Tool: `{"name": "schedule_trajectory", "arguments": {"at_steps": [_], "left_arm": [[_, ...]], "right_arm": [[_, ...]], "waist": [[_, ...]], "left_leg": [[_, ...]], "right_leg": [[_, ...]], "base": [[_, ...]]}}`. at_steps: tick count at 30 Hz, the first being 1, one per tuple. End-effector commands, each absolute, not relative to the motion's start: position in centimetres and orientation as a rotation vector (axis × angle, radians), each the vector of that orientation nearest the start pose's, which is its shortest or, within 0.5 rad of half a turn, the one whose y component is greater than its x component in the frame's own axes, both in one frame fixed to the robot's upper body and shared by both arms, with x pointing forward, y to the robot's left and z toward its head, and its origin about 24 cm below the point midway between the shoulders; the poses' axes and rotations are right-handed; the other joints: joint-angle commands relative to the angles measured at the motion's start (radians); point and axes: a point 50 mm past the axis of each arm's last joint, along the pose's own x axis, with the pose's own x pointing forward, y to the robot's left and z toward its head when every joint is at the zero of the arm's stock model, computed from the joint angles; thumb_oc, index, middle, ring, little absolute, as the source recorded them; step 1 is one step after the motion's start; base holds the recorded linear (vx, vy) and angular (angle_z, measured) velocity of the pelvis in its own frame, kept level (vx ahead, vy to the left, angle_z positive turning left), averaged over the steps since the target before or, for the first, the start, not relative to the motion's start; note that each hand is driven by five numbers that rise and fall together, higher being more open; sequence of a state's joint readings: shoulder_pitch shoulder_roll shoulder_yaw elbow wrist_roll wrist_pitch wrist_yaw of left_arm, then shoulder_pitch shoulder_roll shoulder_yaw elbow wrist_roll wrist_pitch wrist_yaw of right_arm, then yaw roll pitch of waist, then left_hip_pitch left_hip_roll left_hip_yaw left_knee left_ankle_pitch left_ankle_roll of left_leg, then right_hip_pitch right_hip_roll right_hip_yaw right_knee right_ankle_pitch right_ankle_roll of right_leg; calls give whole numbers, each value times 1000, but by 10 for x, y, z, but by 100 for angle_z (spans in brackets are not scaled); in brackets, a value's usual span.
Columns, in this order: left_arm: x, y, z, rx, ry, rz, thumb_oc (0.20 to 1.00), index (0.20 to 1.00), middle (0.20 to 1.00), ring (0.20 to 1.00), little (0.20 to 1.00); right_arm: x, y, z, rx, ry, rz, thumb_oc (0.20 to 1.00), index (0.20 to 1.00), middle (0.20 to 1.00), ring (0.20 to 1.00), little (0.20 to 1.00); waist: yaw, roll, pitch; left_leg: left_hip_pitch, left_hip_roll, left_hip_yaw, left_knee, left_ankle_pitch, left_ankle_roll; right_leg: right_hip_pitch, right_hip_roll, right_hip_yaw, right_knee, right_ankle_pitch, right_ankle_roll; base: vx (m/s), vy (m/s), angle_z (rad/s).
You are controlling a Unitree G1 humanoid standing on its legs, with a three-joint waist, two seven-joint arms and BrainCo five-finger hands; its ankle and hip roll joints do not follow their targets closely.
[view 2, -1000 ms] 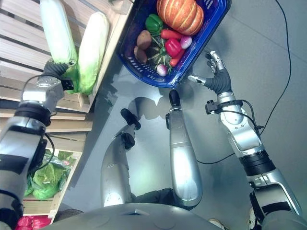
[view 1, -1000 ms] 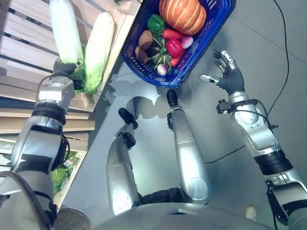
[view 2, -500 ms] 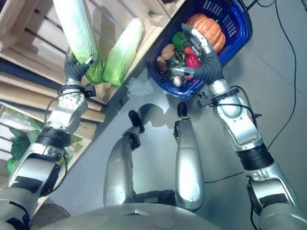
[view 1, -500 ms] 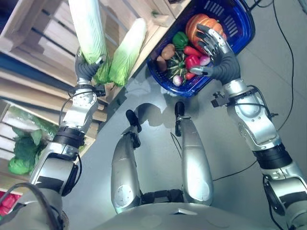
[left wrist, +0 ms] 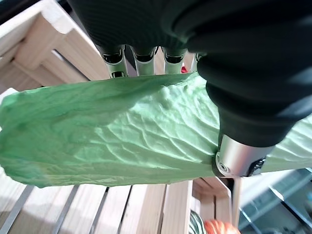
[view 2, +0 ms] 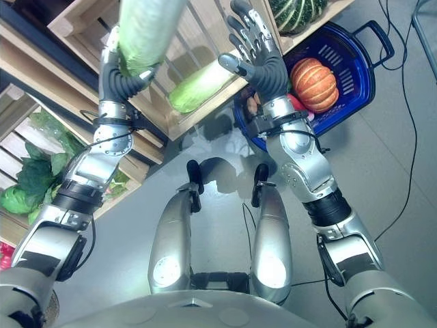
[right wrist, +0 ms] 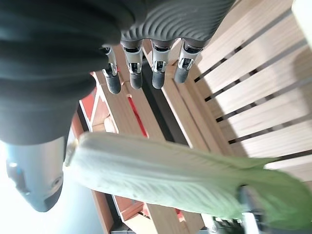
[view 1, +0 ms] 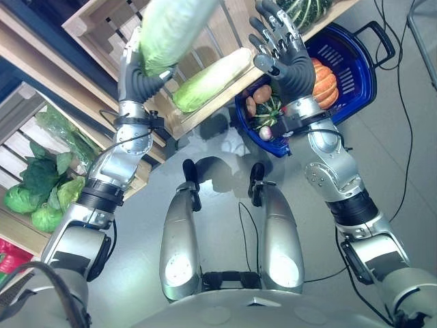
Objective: Pick up fruits and vegetables into the basket
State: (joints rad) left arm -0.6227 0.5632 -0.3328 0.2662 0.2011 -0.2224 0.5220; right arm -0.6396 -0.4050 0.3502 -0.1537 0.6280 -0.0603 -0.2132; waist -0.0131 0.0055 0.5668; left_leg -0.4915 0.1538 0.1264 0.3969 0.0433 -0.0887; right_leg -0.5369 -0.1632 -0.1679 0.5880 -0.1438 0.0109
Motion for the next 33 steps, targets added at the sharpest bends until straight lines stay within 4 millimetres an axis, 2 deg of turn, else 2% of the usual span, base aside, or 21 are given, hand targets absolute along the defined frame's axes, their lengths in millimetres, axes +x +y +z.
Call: {"name": "schedule_trajectory", "arguments": {"at_steps": [1, 5, 10, 13, 18, 24, 27, 33], "left_arm": [[319, 146, 226, 736, -1011, 129, 200, 200, 200, 200, 200], [314, 134, 222, 785, -1060, 87, 200, 200, 200, 200, 200], [312, 122, 219, 830, -1096, 78, 200, 200, 200, 200, 200], [312, 118, 218, 836, -1108, 84, 200, 200, 200, 200, 200], [309, 108, 220, 868, -1160, 79, 200, 200, 200, 200, 200], [309, 96, 218, 1009, -1214, 73, 200, 200, 200, 200, 200], [311, 89, 214, 1147, -1241, 55, 200, 200, 200, 200, 200], [303, 72, 204, 1296, -1319, -60, 200, 200, 200, 200, 200]], "right_arm": [[290, -87, 262, 307, -723, 412, 1000, 1000, 1000, 1000, 1000], [296, -89, 256, 362, -684, 334, 1000, 1000, 1000, 1000, 1000], [308, -95, 240, 459, -582, 159, 1000, 1000, 1000, 1000, 1000], [313, -95, 232, 532, -509, 139, 1000, 1000, 1000, 1000, 1000], [318, -79, 218, 700, -364, 292, 1000, 1000, 1000, 1000, 1000], [316, -60, 210, 766, -278, 425, 1000, 1000, 1000, 1000, 1000], [316, -52, 207, 773, -236, 473, 1000, 1000, 1000, 1000, 1000], [311, -37, 203, 810, -175, 649, 1000, 1000, 1000, 1000, 1000]], "waist": [[5, -56, -47], [10, -64, -47], [8, -66, -47], [7, -65, -47], [11, -63, -47], [19, -64, -56], [23, -63, -65], [30, -62, -71]], "left_leg": [[55, -43, 57, 47, -116, 37], [76, -42, 60, 45, -119, 37], [92, -41, 64, 46, -125, 37], [98, -41, 66, 44, -126, 37], [105, -43, 65, 41, -127, 36], [106, -46, 60, 39, -124, 33], [111, -48, 56, 29, -122, 32], [120, -51, 52, 16, -121, 32]], "right_leg": [[64, -3, -17, -102, 53, 49], [89, -8, -20, -113, 59, 52], [105, -15, -20, -121, 64, 58], [110, -17, -18, -126, 67, 61], [121, -24, -22, -135, 69, 63], [126, -32, -30, -138, 71, 64], [131, -36, -37, -145, 72, 68], [143, -45, -49, -161, 76, 74]], "base": [[25, -27, 8], [5, -5, 2], [0, 0, 0], [0, 0, 0], [0, 0, 0], [0, -4, 3], [2, -5, 4], [-8, 1, 5]]}}
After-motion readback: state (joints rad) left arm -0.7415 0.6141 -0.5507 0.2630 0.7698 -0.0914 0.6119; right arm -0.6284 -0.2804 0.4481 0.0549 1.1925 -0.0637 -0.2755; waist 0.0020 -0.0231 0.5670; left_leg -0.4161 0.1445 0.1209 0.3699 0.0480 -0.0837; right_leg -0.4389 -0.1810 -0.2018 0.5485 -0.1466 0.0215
